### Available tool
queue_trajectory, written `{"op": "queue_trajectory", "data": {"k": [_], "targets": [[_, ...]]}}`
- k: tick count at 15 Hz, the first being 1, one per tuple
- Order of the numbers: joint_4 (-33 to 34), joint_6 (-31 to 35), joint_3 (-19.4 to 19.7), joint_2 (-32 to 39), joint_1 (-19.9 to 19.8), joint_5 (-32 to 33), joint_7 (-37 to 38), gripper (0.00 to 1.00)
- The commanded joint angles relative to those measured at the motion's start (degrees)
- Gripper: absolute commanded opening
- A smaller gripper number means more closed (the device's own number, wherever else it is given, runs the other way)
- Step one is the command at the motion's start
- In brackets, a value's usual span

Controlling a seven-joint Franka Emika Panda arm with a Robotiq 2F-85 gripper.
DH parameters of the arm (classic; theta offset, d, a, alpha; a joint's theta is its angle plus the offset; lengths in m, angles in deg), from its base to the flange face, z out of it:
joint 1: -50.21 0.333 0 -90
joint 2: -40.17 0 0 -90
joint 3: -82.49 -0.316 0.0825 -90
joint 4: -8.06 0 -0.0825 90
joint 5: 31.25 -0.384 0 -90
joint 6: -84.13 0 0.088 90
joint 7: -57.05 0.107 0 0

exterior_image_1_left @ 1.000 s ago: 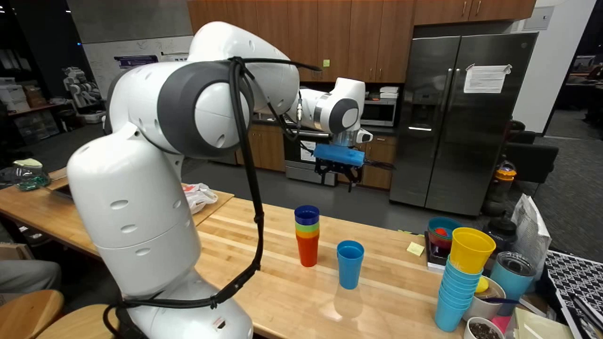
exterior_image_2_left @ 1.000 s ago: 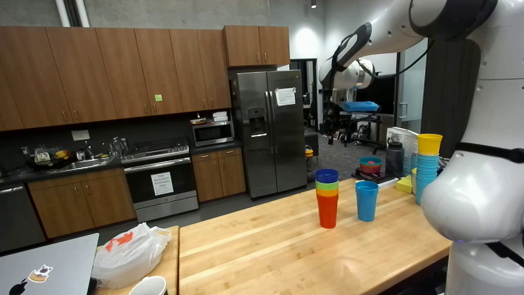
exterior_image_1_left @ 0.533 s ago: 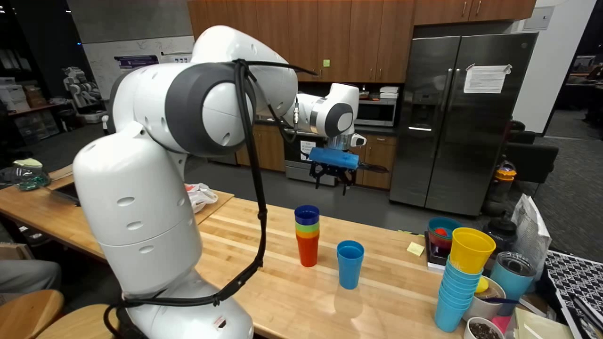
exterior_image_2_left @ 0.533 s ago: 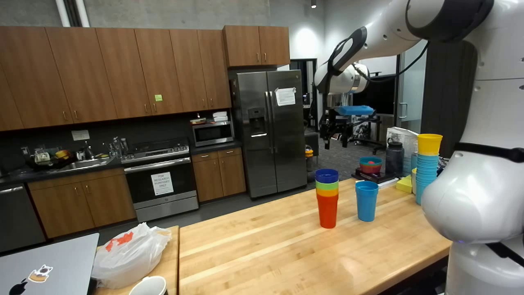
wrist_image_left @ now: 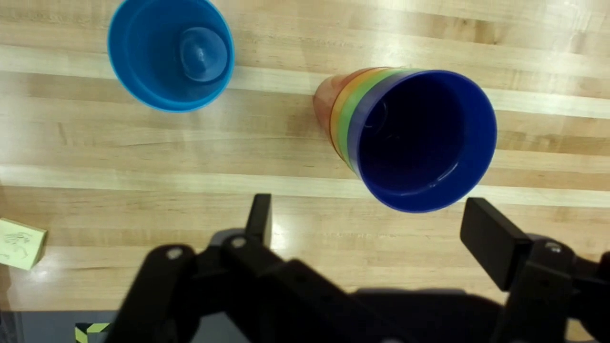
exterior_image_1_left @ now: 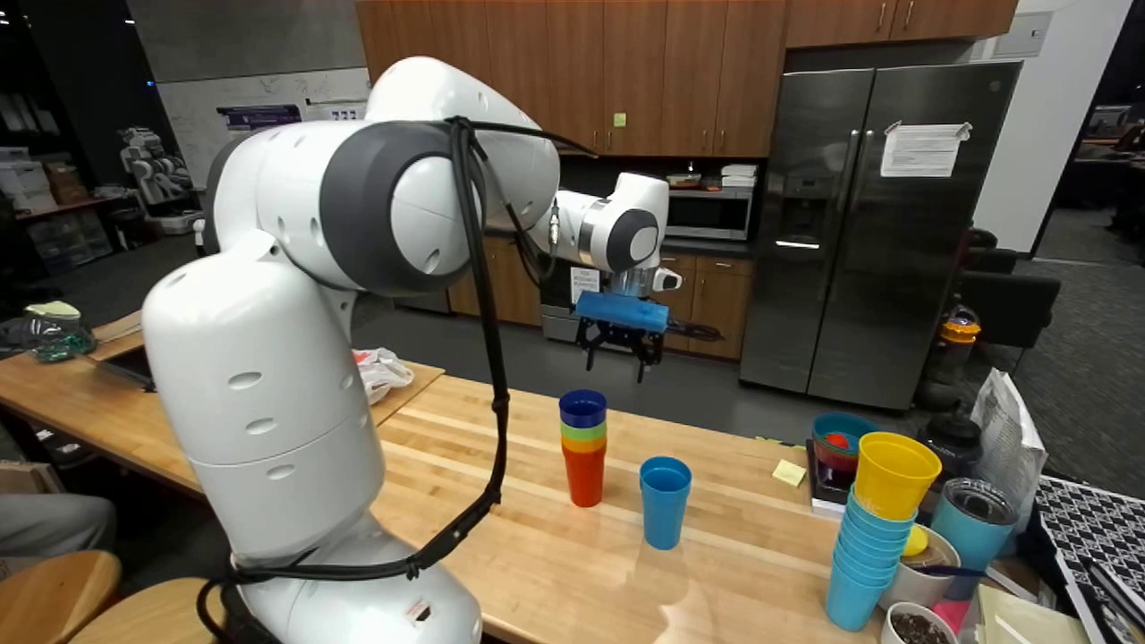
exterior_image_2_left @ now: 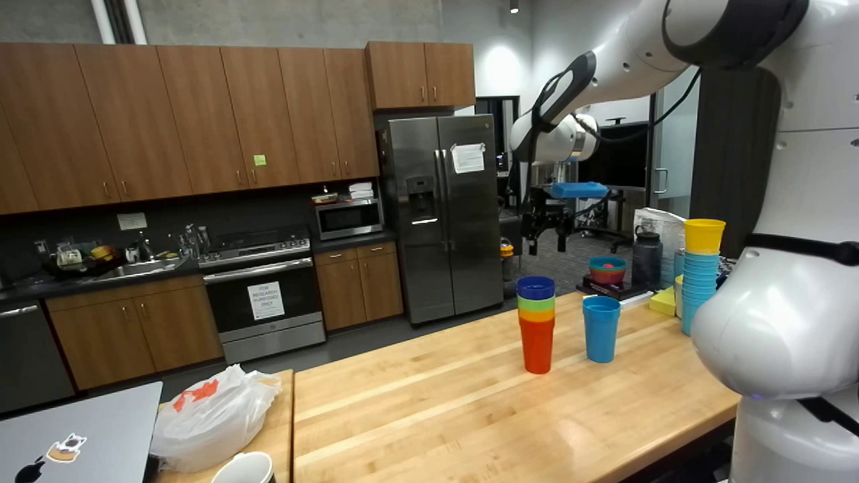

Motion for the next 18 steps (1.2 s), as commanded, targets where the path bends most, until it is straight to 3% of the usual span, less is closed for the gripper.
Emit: {"op": "queue_trajectory", "data": {"k": [1,18], "targets": [[-1.8,0.2,-0.2,-1.1,0.3,-0.5,-0.2,1.0],[-6.3,0.8,0.0,-1.4,0.0,-0.8,-0.2,1.0]]}}
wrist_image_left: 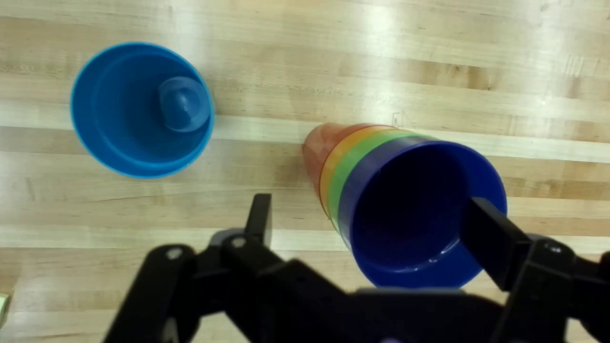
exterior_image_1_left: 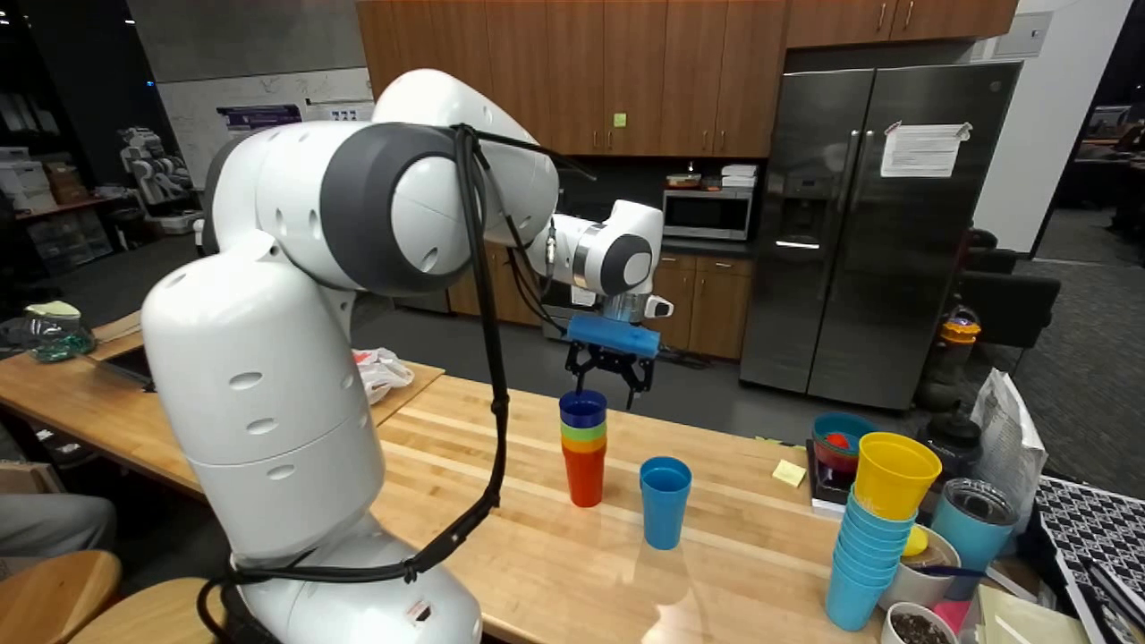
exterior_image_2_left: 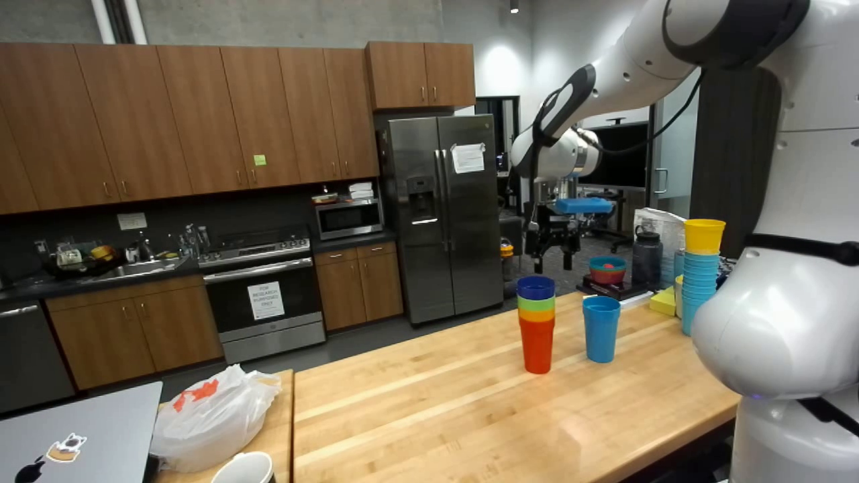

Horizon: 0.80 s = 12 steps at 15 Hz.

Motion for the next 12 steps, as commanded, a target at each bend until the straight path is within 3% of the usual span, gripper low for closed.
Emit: {"op": "queue_trajectory", "data": {"k": [1,12], "targets": [[-1.7,0.6,0.4,-1.3,0.0,-1.0,-0.3,1.0],[-2.7,0.9,0.8,-0.8,-0.2,-2.7,-0.8,1.0]]}}
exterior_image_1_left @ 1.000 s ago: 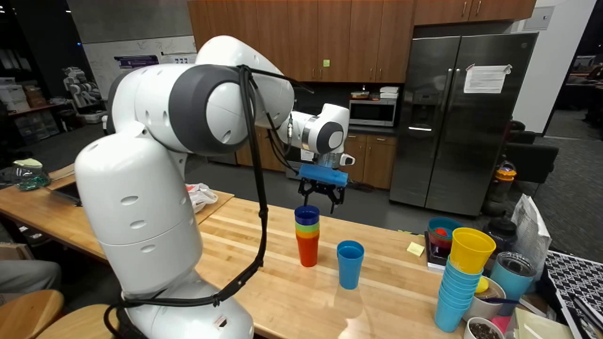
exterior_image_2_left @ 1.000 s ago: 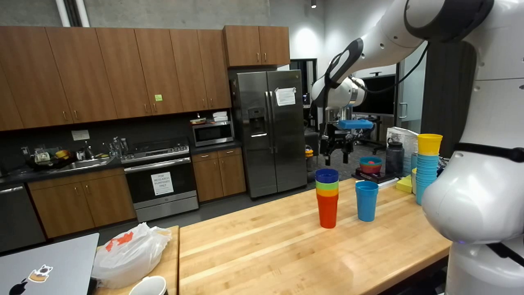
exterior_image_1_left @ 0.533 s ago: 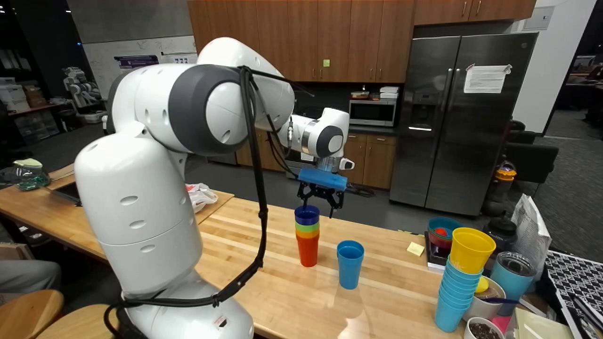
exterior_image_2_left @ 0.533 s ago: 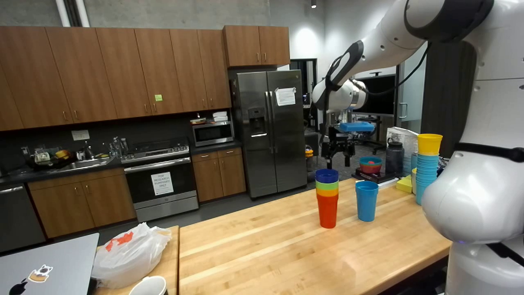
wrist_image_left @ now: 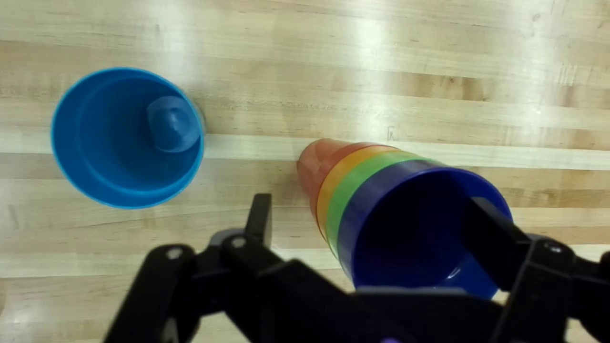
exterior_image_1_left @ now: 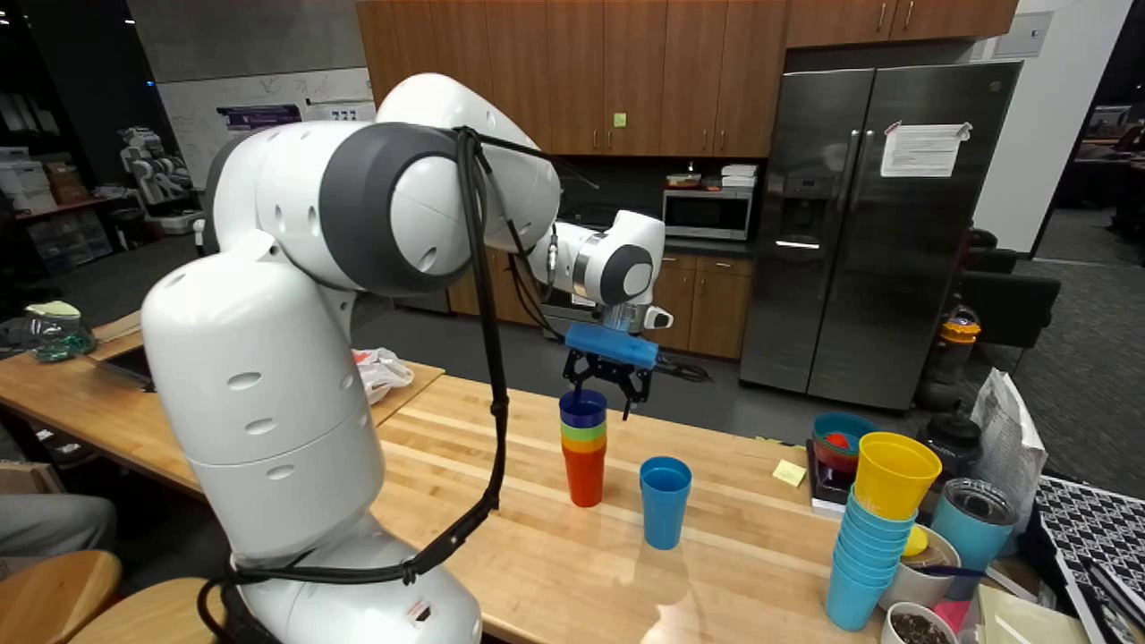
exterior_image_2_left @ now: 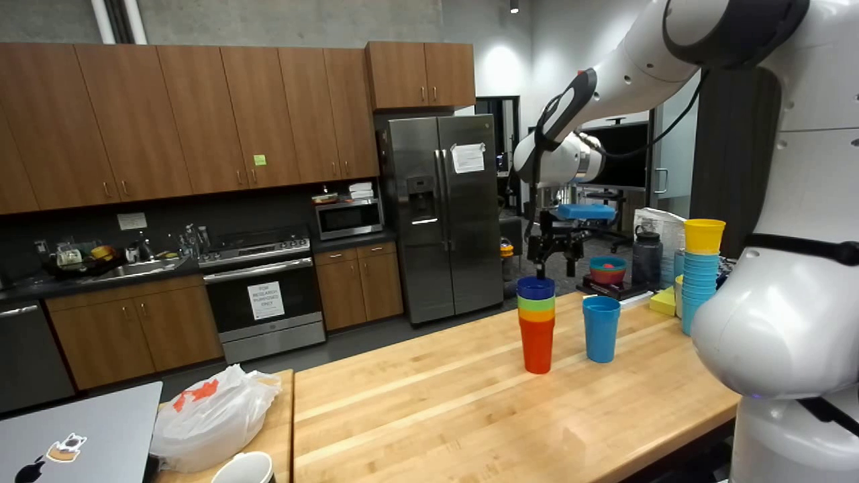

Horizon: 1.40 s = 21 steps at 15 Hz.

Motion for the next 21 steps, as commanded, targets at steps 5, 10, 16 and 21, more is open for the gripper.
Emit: {"op": "queue_trajectory", "data": {"k": [5,10,16,21], "targets": [[-0.4,0.4,0.7,-0.1,-0.3,-3.4,-1.3,1.0],[0.0,0.1,1.3,0.2,-0.8,-5.5,-2.5,1.0],[0.8,0.1,1.7,1.2,-1.5,-0.6,1.1,1.0],[1.9,0.0,2.1,1.8,-2.1,3.5,3.4,0.75]]}}
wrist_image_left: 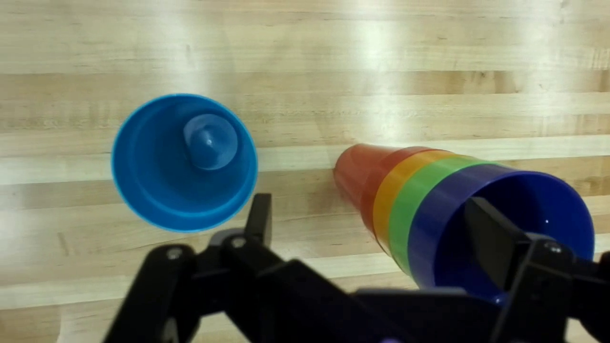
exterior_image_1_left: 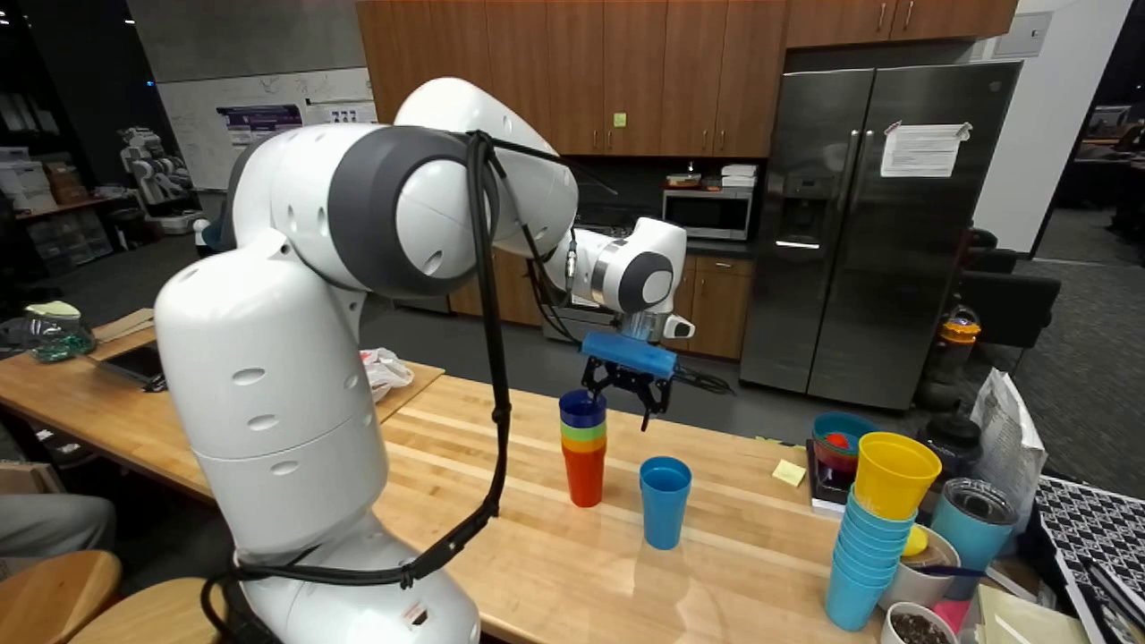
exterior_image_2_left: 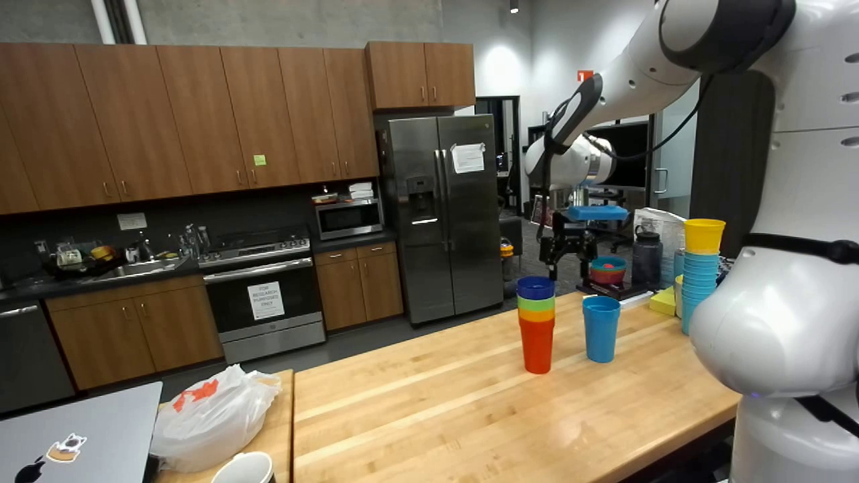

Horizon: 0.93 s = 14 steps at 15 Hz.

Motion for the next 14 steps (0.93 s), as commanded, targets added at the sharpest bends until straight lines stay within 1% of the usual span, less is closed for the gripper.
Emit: {"op": "queue_trajectory", "data": {"k": [1,2,4,7,8,9,10,11,14], "targets": [[1.7,-0.2,0.3,0.5,-0.3,2.8,2.1,0.74],[2.0,-0.2,0.2,0.5,-0.3,3.2,2.2,0.69],[2.0,0.0,0.1,0.3,-0.2,3.6,2.4,0.54],[2.3,0.3,0.1,0.0,-0.1,3.4,1.6,0.29],[2.1,0.8,0.0,-0.3,0.0,3.8,1.7,0.63],[2.2,1.0,0.0,-0.5,0.0,2.7,0.5,0.68],[2.8,0.8,0.0,-0.2,-0.1,1.9,-0.3,0.68],[3.4,0.6,0.0,0.2,0.0,1.8,-0.3,0.72],[3.9,0.6,-0.4,0.2,0.3,1.5,-0.5,0.9]]}}
